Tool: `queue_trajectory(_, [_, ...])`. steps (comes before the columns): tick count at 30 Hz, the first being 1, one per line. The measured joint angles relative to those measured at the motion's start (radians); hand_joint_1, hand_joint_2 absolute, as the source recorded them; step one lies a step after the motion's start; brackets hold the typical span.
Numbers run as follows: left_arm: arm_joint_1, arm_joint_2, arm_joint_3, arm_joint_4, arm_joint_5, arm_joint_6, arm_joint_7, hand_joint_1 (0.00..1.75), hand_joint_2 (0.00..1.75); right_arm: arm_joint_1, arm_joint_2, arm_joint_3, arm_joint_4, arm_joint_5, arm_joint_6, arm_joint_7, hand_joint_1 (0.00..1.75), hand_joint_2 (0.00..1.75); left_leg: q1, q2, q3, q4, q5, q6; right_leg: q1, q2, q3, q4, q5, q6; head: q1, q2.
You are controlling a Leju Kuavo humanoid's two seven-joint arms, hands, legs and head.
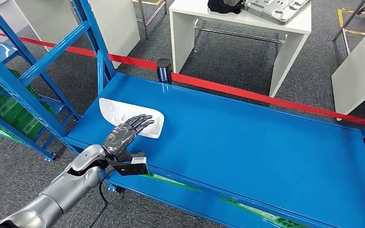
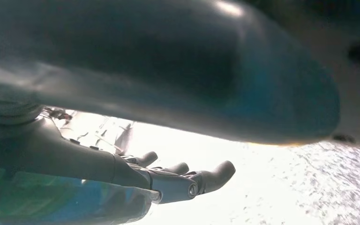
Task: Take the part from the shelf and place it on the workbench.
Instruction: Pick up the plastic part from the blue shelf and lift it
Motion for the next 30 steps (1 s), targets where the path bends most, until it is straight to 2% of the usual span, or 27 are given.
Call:
queue_trajectory(1, [0.000,0.001,0.000,0.000,0.000,0.000,0.000,0.00,1.75,0.000,0.000,0.001,0.000,0.000,0.000,0.000,0.00,0.00,0.003,0.000,-0.021,0.046,-0.027,-0.006,-0.002,0.000,0.001,-0.001,0.000,-0.004,-0.001,0.000])
queue_trajectory(3, [0.002,0.001,0.001,0.000,0.000,0.000,-0.003,0.00,1.75,0.000,-0.002,0.003,0.000,-0.001,0.000,0.000,0.00,0.00,0.008,-0.001,-0.086,0.185,-0.094,-0.015,-0.001,0.000,0.000,0.000,0.000,-0.009,-0.003,0.000])
queue_trajectory(4, [0.004,0.001,0.000,0.000,0.000,-0.001,-0.005,0.00,1.75,0.000,-0.002,0.003,0.000,-0.002,0.000,0.000,0.00,0.00,0.010,-0.001,-0.115,0.243,-0.113,-0.018,-0.001,0.001,-0.001,0.000,0.000,-0.009,-0.002,0.000])
queue_trajectory(5, [0.006,0.001,0.000,0.000,0.000,-0.002,-0.007,0.00,1.75,0.000,-0.001,0.004,0.000,-0.004,0.001,0.000,0.00,0.00,0.011,-0.001,-0.127,0.267,-0.114,-0.018,0.000,0.001,-0.001,0.000,0.000,-0.009,-0.002,0.000])
queue_trajectory(6, [0.007,0.001,0.000,0.000,0.000,-0.004,-0.009,0.00,1.75,0.000,-0.001,0.004,0.000,-0.005,0.001,0.000,0.00,0.00,0.012,-0.001,-0.119,0.248,-0.094,-0.018,0.000,0.001,0.000,0.000,0.000,-0.009,-0.002,0.000])
queue_trajectory(8, [0.004,0.000,0.001,0.000,0.000,-0.006,-0.014,0.00,0.87,-0.001,-0.001,0.004,0.000,-0.008,0.001,0.000,0.00,0.00,0.012,-0.001,-0.051,0.110,-0.025,-0.012,0.000,0.002,0.003,0.000,0.000,-0.008,-0.002,0.000])
queue_trajectory(9, [0.001,0.000,0.001,0.000,0.000,-0.007,-0.016,0.00,0.44,-0.001,0.000,0.004,0.000,-0.009,0.001,0.000,0.00,0.00,0.010,-0.001,-0.016,0.042,-0.001,-0.008,0.002,0.002,0.003,0.000,0.000,-0.006,-0.002,0.000])
queue_trajectory(10, [-0.001,-0.001,0.001,0.000,0.000,-0.008,-0.019,0.00,0.00,-0.002,0.000,0.004,0.000,-0.010,0.001,0.000,0.00,0.00,0.007,-0.001,0.007,-0.003,0.011,-0.004,0.004,0.002,0.002,0.000,0.001,-0.003,-0.002,0.000])
queue_trajectory(11, [-0.003,-0.002,0.001,0.000,0.000,-0.010,-0.021,0.00,0.00,-0.002,0.000,0.004,0.000,-0.011,0.001,0.000,0.00,0.00,0.004,-0.002,0.015,-0.022,0.012,0.000,0.005,0.002,0.000,0.000,0.001,0.002,-0.002,0.000])
queue_trajectory(13, [-0.005,-0.003,0.001,0.000,0.000,-0.011,-0.026,0.00,0.00,-0.002,0.000,0.004,0.000,-0.014,0.001,0.000,0.00,0.00,0.001,-0.002,0.017,-0.027,0.014,0.009,0.005,0.002,-0.002,-0.004,0.004,0.014,-0.002,0.000])
queue_trajectory(15, [-0.008,-0.006,0.002,-0.001,0.001,-0.013,-0.029,0.00,0.00,-0.001,0.001,0.004,0.000,-0.016,0.002,0.000,0.00,0.00,0.003,-0.002,0.023,-0.039,0.024,0.024,0.005,0.001,-0.015,0.020,-0.010,0.019,0.000,0.000])
queue_trajectory(16, [-0.010,-0.008,0.002,-0.002,0.002,-0.015,-0.030,0.00,0.00,-0.001,0.001,0.004,0.000,-0.017,0.002,0.000,0.00,0.00,0.005,-0.001,0.026,-0.046,0.029,0.031,0.006,0.000,-0.036,0.062,-0.031,0.017,0.001,0.000])
queue_trajectory(18, [-0.013,-0.011,0.001,-0.001,0.006,-0.024,-0.032,0.00,0.00,-0.001,0.001,0.004,0.000,-0.019,0.002,0.000,0.00,0.00,0.003,-0.001,0.023,-0.048,0.033,0.038,0.006,0.000,-0.101,0.200,-0.090,0.008,0.002,0.000])
queue_trajectory(19, [-0.013,-0.012,0.000,-0.001,0.008,-0.029,-0.032,0.00,0.00,0.000,0.001,0.004,0.000,-0.020,0.002,0.000,0.00,0.00,0.002,-0.001,0.022,-0.048,0.034,0.039,0.006,0.000,-0.131,0.263,-0.111,0.008,0.002,0.000])
queue_trajectory(20, [-0.012,-0.013,-0.001,0.000,0.011,-0.034,-0.033,0.00,0.00,0.000,0.001,0.005,0.000,-0.021,0.003,0.000,0.00,0.00,0.000,-0.001,0.022,-0.048,0.034,0.039,0.006,0.000,-0.146,0.296,-0.119,0.011,0.002,0.000])
queue_trajectory(21, [-0.012,-0.014,-0.002,0.002,0.014,-0.038,-0.033,0.00,0.00,0.001,0.000,0.005,0.000,-0.022,0.004,0.001,0.00,0.00,-0.001,-0.002,0.022,-0.047,0.034,0.039,0.006,0.000,-0.141,0.285,-0.109,0.017,0.002,0.000])
queue_trajectory(22, [-0.013,-0.014,-0.002,0.003,0.017,-0.041,-0.034,0.00,0.00,0.001,0.000,0.005,0.000,-0.022,0.007,0.003,0.00,0.00,-0.001,-0.002,0.022,-0.046,0.033,0.038,0.006,-0.001,-0.116,0.232,-0.085,0.024,0.002,0.000])
queue_trajectory(23, [-0.014,-0.015,-0.002,0.004,0.018,-0.044,-0.034,0.00,0.00,0.000,0.000,0.006,0.000,-0.023,0.011,0.005,0.00,0.00,-0.001,-0.002,0.022,-0.044,0.032,0.037,0.006,-0.001,-0.076,0.152,-0.055,0.030,0.002,0.000])
queue_trajectory(25, [-0.016,-0.015,-0.002,0.006,0.020,-0.050,-0.033,0.00,0.00,-0.001,-0.001,0.006,0.000,-0.024,0.017,0.009,0.00,0.00,-0.006,-0.003,0.020,-0.039,0.028,0.029,0.008,-0.002,-0.011,0.026,-0.012,0.027,0.001,0.000])
queue_trajectory(26, [-0.018,-0.015,-0.002,0.008,0.020,-0.053,-0.033,0.00,0.00,-0.001,-0.001,0.007,0.000,-0.024,0.020,0.010,0.00,0.00,-0.007,-0.003,0.018,-0.037,0.027,0.025,0.010,-0.002,0.002,0.000,-0.004,0.022,0.000,0.000])
queue_trajectory(29, [-0.021,-0.014,-0.004,0.015,0.018,-0.065,-0.025,0.00,0.00,0.000,-0.001,0.011,0.000,-0.026,0.025,0.014,0.00,0.00,-0.005,-0.002,0.014,-0.032,0.024,0.010,0.010,-0.001,0.002,-0.006,0.001,0.005,0.000,0.000])
queue_trajectory(30, [-0.023,-0.013,-0.005,0.018,0.017,-0.067,-0.021,0.00,0.00,0.000,-0.001,0.013,0.000,-0.027,0.026,0.015,0.00,0.00,-0.003,-0.002,0.006,-0.016,0.012,0.004,0.008,-0.001,0.003,-0.008,0.002,0.000,-0.001,0.000])
